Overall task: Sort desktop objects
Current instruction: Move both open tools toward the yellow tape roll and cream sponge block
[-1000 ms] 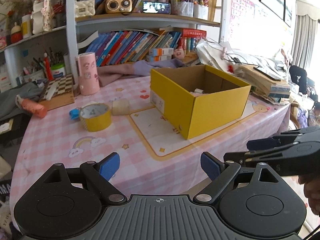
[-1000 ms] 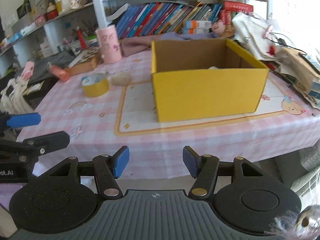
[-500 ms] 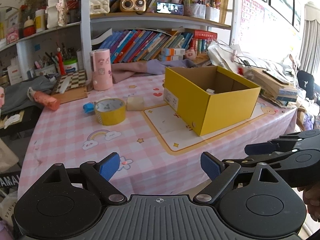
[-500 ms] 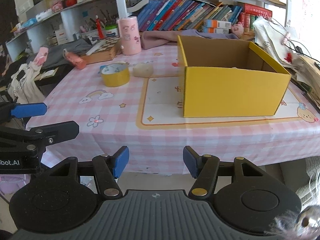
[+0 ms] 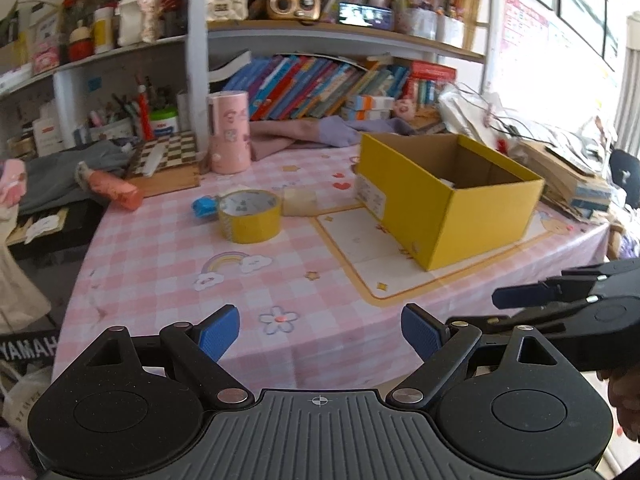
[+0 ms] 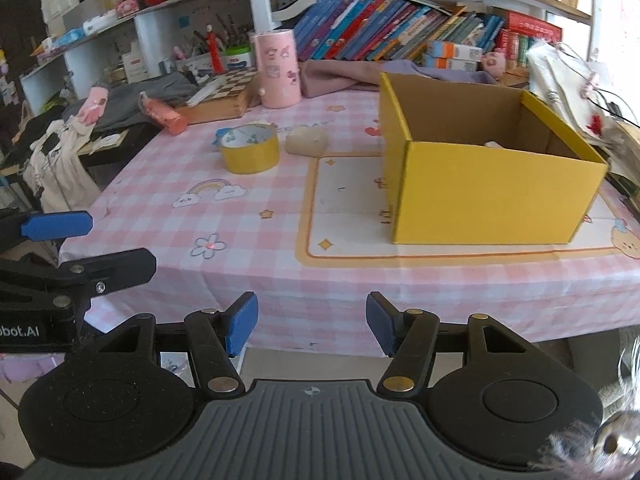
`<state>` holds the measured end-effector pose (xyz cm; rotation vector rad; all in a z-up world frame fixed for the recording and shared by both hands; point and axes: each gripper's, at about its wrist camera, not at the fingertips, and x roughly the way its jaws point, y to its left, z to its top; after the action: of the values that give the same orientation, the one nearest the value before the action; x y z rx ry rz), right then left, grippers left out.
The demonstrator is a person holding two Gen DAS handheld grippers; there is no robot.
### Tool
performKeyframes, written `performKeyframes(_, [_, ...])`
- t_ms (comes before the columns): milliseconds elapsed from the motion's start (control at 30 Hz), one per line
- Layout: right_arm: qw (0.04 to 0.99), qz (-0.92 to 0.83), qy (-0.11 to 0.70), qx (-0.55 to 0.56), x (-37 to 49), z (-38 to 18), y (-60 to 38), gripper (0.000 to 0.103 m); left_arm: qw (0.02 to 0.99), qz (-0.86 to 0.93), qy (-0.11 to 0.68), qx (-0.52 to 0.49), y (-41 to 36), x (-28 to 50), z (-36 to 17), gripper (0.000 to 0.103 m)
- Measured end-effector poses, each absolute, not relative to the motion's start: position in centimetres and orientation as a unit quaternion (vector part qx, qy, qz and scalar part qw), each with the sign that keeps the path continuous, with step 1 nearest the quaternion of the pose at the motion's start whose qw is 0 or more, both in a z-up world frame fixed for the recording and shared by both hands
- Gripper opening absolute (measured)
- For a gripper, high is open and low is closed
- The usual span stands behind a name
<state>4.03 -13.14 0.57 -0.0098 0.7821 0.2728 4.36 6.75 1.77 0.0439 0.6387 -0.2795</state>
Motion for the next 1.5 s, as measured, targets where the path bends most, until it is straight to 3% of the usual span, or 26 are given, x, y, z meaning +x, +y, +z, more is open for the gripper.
performKeyframes(533, [0.903, 0.185, 0.387, -0.030, 7.6, -0.2, -9.8, 0.058, 0.941, -0.081, 0.330, 0.002, 9.6, 6.9, 1.2, 0.090])
performKeyframes(1500, [0.886, 0.218, 0.409, -0.025, 23.0, -1.4, -8.2, 0.058, 0.934, -0.058, 0.352, 0.017, 9.3, 21.7, 0.4, 0.090])
